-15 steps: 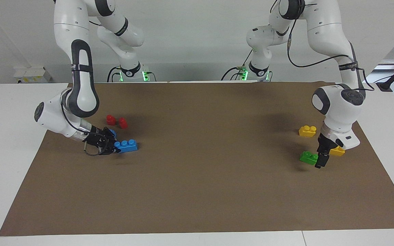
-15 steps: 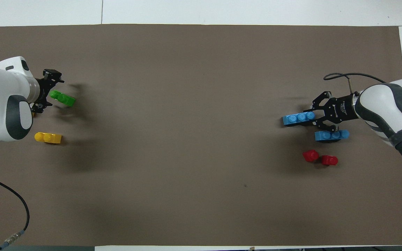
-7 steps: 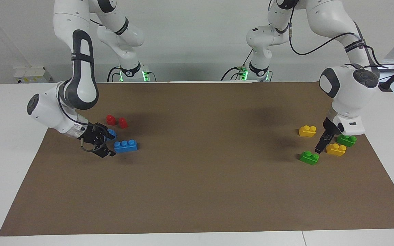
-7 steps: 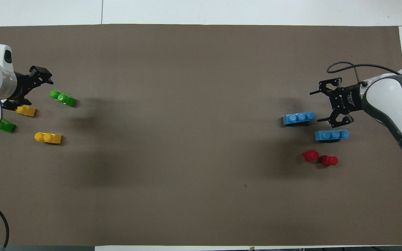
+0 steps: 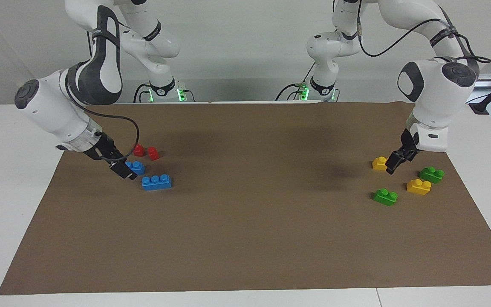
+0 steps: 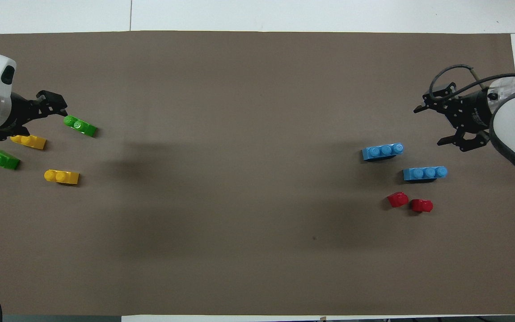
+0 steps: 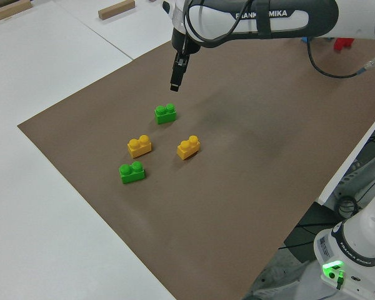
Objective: Remove green block with left arm and hold with right
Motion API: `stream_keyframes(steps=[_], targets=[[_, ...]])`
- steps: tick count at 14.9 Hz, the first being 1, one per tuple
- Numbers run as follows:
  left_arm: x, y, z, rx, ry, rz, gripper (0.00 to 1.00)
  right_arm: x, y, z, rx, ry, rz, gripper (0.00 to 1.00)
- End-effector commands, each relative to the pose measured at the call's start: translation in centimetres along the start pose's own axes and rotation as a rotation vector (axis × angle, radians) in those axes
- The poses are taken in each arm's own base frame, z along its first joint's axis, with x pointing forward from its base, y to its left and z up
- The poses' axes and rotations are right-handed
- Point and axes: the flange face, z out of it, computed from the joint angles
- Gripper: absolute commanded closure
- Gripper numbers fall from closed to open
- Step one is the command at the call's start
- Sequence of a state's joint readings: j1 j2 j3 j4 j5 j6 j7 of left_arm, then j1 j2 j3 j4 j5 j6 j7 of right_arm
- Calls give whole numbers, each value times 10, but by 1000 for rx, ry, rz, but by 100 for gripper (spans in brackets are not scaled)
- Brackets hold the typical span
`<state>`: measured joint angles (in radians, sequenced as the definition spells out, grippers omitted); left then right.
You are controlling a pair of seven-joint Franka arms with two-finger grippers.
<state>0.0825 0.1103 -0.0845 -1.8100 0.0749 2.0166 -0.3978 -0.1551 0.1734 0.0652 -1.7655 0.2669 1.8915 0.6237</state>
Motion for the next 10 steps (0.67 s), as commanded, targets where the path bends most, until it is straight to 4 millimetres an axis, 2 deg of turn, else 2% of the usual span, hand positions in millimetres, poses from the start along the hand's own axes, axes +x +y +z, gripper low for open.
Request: stream_keyframes(steps=[1, 6, 8, 10], targets=[[-17, -6, -34, 24, -16, 156, 0, -15, 5, -47, -51, 50, -230, 0], [-43, 0, -71, 34, -37, 293, 0, -44, 16, -100, -161, 114, -543, 0], [-56, 5, -84, 35, -55, 313, 0, -63, 20, -118, -170, 103, -586, 0], [-69, 6, -93, 34, -87, 348, 0, -83, 16, -128, -177, 100, -628, 0]])
